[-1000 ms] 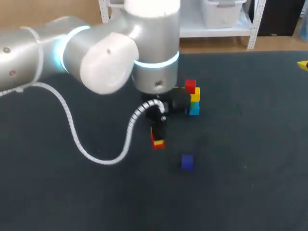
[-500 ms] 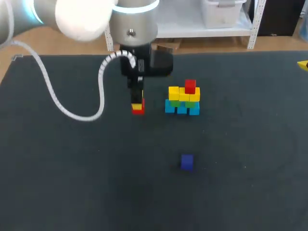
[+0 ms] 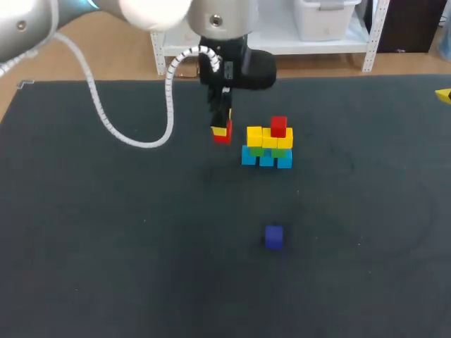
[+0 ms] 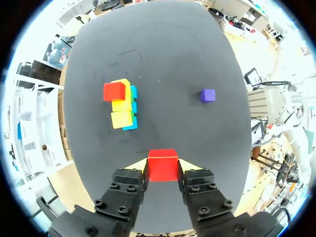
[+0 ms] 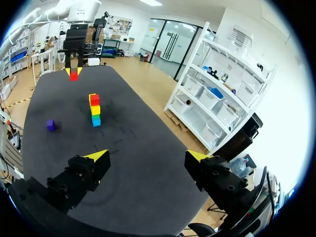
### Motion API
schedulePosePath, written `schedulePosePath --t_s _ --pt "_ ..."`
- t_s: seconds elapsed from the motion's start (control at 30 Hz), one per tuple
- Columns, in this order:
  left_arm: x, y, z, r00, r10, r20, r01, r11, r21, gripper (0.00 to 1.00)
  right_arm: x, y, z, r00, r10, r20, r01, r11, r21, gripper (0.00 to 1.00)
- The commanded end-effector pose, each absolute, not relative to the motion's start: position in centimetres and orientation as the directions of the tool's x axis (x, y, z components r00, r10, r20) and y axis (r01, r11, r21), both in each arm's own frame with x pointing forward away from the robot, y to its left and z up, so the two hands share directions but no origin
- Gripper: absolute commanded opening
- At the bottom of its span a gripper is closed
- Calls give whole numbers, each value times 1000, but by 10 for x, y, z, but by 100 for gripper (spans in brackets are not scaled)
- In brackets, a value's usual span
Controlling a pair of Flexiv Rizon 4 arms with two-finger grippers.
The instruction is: Place the blue cubes, place green cubes on the blue cubes, place the yellow cubes on the green cubes, then place the red cubes on the yellow cubes, and place purple cube on the red cubes.
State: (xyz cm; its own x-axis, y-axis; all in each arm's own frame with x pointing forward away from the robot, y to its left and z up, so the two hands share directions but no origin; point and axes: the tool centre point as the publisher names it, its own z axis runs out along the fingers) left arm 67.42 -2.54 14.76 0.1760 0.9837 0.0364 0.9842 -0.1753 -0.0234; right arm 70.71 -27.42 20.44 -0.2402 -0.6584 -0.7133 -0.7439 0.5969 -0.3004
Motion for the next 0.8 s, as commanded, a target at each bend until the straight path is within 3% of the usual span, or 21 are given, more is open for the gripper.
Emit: schedulePosePath --t_s 0.03,0.8 --pt "697 -37 148 178 981 77 981 -170 -91 0 706 -274 204 -240 -658 -713 -742 598 -302 100" --pt "736 -66 137 211 976 -48 972 -214 -93 0 706 -274 204 -240 -658 -713 -742 598 -302 100"
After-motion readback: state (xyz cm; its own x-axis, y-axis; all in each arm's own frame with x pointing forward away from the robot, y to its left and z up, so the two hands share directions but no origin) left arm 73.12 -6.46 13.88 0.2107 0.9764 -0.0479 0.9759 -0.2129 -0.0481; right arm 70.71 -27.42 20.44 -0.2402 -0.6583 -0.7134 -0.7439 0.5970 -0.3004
